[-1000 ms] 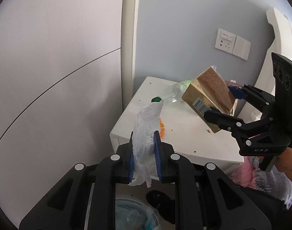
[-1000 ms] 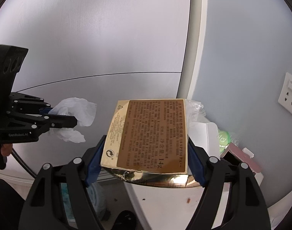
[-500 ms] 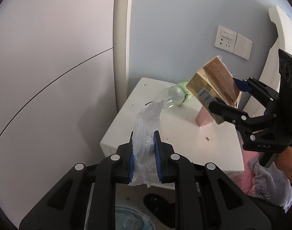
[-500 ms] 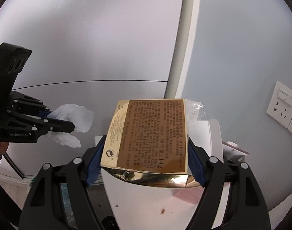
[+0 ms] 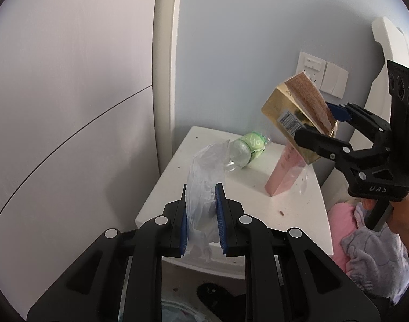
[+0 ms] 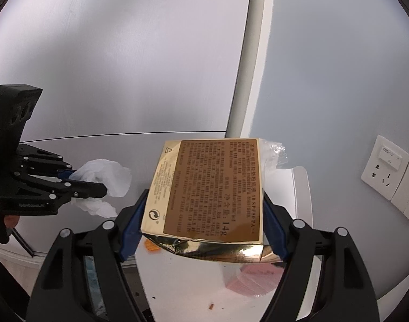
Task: Collect trash
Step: 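Carry the tissue and gold packet with both grippers over the teal wastebasket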
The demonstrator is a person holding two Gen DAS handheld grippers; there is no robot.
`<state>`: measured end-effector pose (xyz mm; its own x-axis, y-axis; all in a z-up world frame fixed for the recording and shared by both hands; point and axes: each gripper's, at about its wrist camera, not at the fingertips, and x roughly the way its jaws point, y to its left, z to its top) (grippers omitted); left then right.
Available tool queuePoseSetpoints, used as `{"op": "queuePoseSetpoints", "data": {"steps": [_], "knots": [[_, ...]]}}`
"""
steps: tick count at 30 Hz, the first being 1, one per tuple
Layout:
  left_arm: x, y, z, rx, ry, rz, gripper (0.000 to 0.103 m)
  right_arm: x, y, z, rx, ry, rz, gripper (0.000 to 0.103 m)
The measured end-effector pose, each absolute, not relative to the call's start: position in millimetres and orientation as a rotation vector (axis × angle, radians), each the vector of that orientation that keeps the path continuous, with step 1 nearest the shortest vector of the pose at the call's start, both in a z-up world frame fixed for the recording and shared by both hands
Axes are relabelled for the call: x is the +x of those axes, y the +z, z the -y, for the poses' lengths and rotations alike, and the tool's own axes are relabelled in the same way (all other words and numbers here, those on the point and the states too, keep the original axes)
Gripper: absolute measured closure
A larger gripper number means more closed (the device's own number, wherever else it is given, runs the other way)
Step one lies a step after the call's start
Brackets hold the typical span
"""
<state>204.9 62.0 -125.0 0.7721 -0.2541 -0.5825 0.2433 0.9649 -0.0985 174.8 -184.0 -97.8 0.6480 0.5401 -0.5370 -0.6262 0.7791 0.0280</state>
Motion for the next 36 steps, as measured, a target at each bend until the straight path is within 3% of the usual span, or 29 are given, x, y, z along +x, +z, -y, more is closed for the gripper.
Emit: {"op": "queuePoseSetpoints", "data": {"steps": [12, 36], "knots": [[169, -121, -90, -0.038, -0.219, -0.621, 0.087, 153, -93, 157, -0.121, 0.767, -0.597, 0.030], [83, -166, -181, -0.142, -0.050, -0.667, 0.087, 106, -119, 57, -0.165, 1.002, -0.693, 0.030]]}}
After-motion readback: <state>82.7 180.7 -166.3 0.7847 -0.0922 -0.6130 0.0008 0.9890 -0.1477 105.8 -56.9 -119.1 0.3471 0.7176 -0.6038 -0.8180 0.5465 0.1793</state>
